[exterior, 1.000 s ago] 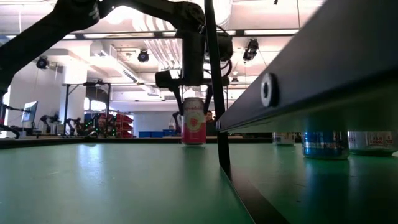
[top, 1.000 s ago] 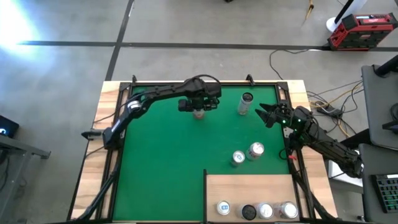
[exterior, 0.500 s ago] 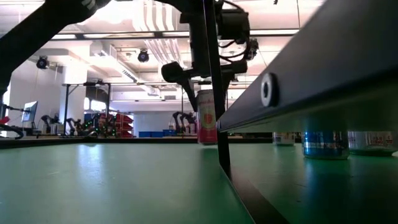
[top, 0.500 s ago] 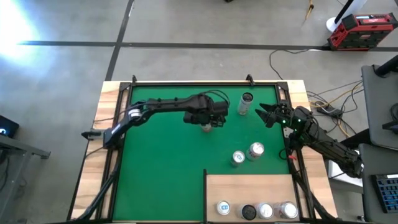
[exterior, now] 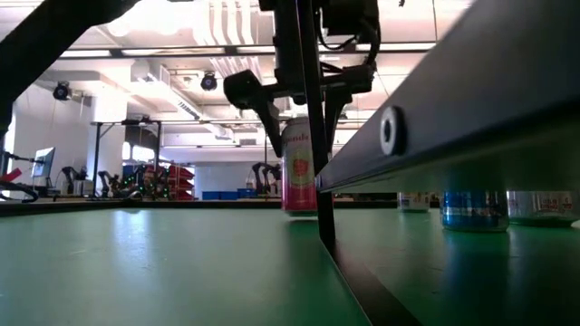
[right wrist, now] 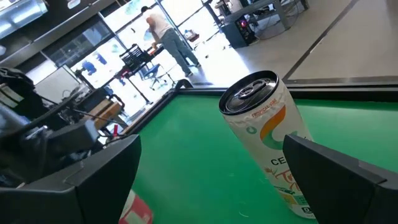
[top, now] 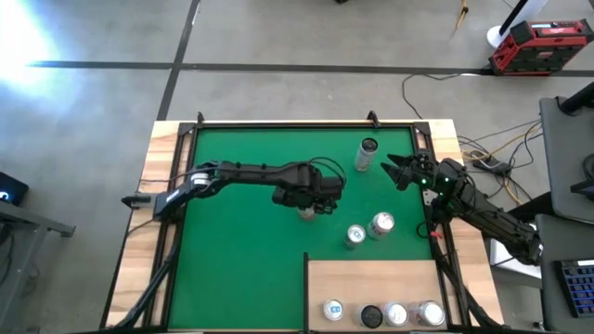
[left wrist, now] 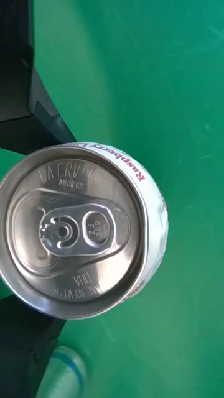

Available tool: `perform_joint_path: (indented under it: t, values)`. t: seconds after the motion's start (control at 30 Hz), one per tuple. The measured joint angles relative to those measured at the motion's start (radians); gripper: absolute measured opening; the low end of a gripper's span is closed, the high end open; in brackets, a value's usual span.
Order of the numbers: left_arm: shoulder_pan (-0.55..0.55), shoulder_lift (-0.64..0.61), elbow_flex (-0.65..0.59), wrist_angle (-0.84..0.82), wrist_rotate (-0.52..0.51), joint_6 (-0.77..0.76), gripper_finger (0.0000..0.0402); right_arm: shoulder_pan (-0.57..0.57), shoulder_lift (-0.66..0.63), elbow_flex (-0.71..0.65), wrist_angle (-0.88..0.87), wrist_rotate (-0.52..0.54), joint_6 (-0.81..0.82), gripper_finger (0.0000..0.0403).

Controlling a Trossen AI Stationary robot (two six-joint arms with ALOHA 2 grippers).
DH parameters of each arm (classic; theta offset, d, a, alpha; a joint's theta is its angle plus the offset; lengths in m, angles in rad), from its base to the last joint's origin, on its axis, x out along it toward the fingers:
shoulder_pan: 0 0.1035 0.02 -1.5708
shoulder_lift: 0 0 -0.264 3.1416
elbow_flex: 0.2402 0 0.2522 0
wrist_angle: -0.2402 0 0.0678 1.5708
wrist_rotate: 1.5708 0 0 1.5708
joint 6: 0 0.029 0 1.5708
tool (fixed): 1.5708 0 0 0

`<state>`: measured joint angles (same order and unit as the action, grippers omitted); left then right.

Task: Place canned beverage on shelf
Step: Move the pink-white soda can near the shelf

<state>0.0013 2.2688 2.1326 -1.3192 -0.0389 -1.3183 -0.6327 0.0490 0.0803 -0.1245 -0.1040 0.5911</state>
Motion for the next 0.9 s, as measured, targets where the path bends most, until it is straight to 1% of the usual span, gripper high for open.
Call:
perform_joint_path:
  t: [0.2, 0.4, 0.9]
  values:
    - [-0.056, 0.0, 0.0, 0.007, -0.003, 0.0, 0.0277, 0.0, 0.0, 0.0, 0.0, 0.0, 0.0, 0.0384]
    - [-0.115, 0.0, 0.0, 0.019, -0.055, 0.003, 0.0277, 0.0, 0.0, 0.0, 0.0, 0.0, 0.0, 0.0384]
    - [-0.193, 0.001, 0.0, 0.052, -0.083, 0.038, 0.0278, 0.0, 0.0, 0.0, 0.0, 0.0, 0.0, 0.0384]
